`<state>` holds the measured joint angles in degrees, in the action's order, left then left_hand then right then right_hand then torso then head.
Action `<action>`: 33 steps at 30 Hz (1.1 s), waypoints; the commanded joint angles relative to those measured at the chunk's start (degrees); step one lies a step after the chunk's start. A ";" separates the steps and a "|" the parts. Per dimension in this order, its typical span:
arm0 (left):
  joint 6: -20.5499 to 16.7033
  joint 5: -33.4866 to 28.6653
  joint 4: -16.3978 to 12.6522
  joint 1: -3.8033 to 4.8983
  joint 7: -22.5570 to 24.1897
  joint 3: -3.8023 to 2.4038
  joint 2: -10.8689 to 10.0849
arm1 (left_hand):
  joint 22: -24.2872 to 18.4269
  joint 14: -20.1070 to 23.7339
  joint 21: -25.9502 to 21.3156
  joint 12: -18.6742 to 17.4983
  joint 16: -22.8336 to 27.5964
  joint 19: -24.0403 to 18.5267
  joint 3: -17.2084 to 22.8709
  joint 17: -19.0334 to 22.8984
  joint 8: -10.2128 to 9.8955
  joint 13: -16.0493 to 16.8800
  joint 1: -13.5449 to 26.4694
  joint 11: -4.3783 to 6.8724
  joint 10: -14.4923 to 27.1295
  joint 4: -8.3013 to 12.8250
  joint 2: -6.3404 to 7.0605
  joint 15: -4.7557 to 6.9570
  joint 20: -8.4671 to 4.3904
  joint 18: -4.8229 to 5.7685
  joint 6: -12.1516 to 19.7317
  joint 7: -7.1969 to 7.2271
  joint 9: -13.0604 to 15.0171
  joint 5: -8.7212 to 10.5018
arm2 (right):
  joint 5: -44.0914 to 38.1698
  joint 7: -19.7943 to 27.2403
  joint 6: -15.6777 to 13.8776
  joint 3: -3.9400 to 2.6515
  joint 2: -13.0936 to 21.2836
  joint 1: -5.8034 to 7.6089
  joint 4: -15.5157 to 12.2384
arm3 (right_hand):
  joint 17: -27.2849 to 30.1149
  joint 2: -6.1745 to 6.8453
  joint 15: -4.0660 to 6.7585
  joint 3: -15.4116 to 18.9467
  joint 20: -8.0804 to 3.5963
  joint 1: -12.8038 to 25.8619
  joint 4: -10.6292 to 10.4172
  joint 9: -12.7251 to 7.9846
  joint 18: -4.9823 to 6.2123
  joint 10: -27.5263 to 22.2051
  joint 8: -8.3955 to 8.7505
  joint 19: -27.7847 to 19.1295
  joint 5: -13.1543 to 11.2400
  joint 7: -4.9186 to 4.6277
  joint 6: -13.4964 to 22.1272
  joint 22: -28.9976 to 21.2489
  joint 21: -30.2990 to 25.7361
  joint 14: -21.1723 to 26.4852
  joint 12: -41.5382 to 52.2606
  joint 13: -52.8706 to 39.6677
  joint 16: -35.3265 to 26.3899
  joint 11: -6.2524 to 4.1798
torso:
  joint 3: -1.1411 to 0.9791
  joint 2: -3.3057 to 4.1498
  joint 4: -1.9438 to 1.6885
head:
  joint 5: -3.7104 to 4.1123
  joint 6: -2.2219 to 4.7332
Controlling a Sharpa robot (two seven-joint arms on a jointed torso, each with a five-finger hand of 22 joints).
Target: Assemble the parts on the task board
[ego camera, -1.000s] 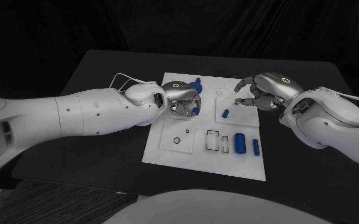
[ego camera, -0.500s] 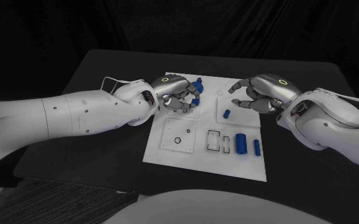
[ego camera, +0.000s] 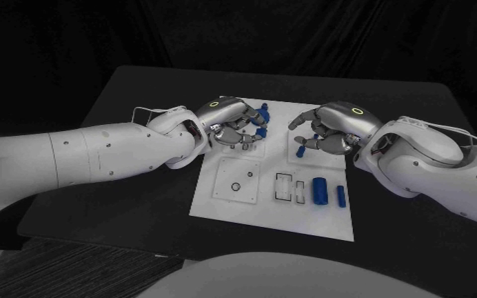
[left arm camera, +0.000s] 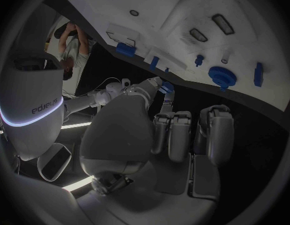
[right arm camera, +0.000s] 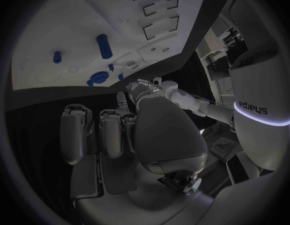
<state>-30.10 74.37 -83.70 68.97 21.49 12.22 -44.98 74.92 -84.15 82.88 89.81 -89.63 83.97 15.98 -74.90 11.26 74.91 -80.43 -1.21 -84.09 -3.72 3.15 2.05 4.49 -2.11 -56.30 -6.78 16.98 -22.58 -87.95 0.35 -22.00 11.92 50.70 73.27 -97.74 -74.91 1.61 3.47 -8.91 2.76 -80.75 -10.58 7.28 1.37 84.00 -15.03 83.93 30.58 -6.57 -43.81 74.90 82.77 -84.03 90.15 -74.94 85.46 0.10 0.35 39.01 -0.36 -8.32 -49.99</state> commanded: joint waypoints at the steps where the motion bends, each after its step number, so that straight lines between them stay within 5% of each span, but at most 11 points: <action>1: -0.54 -1.86 -0.23 -0.30 2.02 -0.02 0.21 | 12.98 -5.85 0.31 0.19 -0.37 2.75 -0.05 -15.10 0.08 15.09 0.38 0.13 -5.91 -0.26 -0.02 0.18 -0.42 0.51 -0.95 0.94 -0.01 0.32 | -0.01 0.44 3.64 -0.03 -0.63 -0.25 0.36 | -6.60 0.66 -0.34 -0.99 0.23 0.30 0.22 -0.62 0.37 6.00 1.11 3.08 0.02 -0.31 -0.08 12.79 0.27 -4.30 -0.15 -15.06 0.24 0.75 | -0.07 -0.01 -0.04 | 0.00 -0.01; 13: -0.13 -1.92 -0.20 -0.63 1.94 -0.02 0.61 | 12.97 -5.85 0.30 0.19 -0.37 2.73 -0.03 -15.10 0.02 15.09 0.45 0.12 -5.91 -0.37 -0.14 0.18 -0.42 0.51 -0.96 0.93 -0.05 0.29 | -0.01 -0.07 6.69 -0.03 -2.93 -0.46 1.47 | -6.72 1.15 -0.87 -2.54 0.66 0.67 0.93 -1.60 0.35 6.00 2.62 3.11 -0.24 -0.84 -0.21 12.82 0.37 -4.31 -0.15 -15.06 0.34 1.40 | 0.13 -0.01 -0.14 | -0.01 -0.01; 33: 0.10 -1.92 -0.10 -0.83 1.48 -0.02 0.97 | 12.98 -5.85 0.33 0.19 -0.37 2.74 0.00 -15.10 -0.09 15.09 0.57 0.11 -5.91 -0.56 -0.33 0.17 -0.41 0.51 -0.97 0.93 -0.12 0.28 | -0.01 -0.62 8.79 -0.04 -4.65 -0.60 2.53 | -6.62 1.45 -1.20 -4.12 1.05 1.07 2.09 -2.92 0.36 6.00 4.70 3.09 -0.85 -1.20 0.96 12.81 0.39 -4.27 -0.15 -15.06 0.31 1.72 | 0.04 0.03 0.16 | -0.41 -0.01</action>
<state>-30.01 72.96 -83.68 68.25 22.33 12.24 -44.16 74.91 -84.15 82.88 89.80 -89.63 83.97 15.99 -74.95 11.11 74.91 -79.78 -1.21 -84.09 -4.04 3.40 2.05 4.49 -2.13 -56.30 -6.75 16.79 -22.35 -87.87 0.33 -14.23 11.92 46.11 72.82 -95.24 -74.91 2.66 2.69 -12.71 3.37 -79.69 -8.49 4.42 1.37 84.00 -10.61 84.13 29.91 -7.82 -43.35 74.93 83.02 -83.99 90.15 -74.93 85.46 1.32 0.41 39.06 -0.26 -8.67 -49.99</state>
